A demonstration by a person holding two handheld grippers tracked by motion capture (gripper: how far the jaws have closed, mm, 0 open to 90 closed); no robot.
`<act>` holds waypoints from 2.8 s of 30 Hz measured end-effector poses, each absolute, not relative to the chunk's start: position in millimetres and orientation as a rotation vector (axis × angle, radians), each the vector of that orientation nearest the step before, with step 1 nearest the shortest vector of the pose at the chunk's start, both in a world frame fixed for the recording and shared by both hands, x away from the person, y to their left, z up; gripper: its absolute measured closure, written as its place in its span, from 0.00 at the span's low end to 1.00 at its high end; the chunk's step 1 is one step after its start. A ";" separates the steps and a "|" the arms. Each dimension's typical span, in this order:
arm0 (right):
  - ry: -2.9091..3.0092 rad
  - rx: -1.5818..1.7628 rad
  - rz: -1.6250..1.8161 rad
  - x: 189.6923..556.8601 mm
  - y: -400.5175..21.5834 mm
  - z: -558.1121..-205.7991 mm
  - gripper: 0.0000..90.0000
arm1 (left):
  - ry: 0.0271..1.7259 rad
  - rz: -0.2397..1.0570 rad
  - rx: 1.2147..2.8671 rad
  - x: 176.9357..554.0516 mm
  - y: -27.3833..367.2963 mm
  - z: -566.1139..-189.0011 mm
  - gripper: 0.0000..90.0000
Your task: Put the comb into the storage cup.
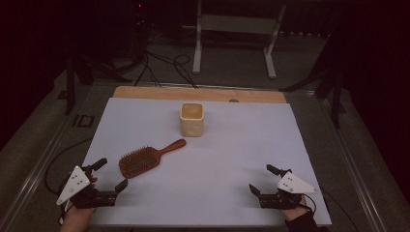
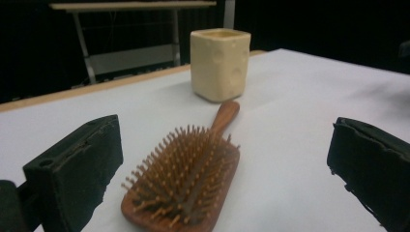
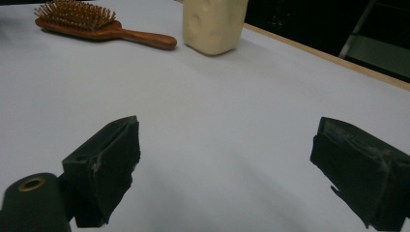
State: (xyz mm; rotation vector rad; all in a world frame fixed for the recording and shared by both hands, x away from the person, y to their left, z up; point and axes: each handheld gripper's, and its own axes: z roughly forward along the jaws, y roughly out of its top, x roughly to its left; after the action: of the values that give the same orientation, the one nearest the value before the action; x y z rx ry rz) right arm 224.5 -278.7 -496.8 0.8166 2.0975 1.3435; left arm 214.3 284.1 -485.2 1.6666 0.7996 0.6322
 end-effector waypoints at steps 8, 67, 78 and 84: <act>2.095 0.819 1.340 225.7 -277.0 -497.1 0.11 | 0.798 0.612 1.709 219.1 278.4 -469.6 0.00; 2.086 0.814 1.381 225.9 -275.7 -495.5 0.11 | 0.840 0.450 1.943 332.7 167.4 -422.0 0.17; 2.092 0.803 1.375 226.4 -274.9 -496.0 0.11 | 0.953 0.464 1.947 354.4 159.7 -439.1 0.44; 2.093 0.802 1.375 226.6 -274.8 -496.2 0.11 | 1.053 0.486 1.970 364.3 152.9 -447.6 0.61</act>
State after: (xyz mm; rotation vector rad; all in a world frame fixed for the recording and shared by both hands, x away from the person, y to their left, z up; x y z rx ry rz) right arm 226.6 -274.8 -496.2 0.8022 2.0934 1.3747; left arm 364.3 152.9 -447.6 1.9701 1.0527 0.4858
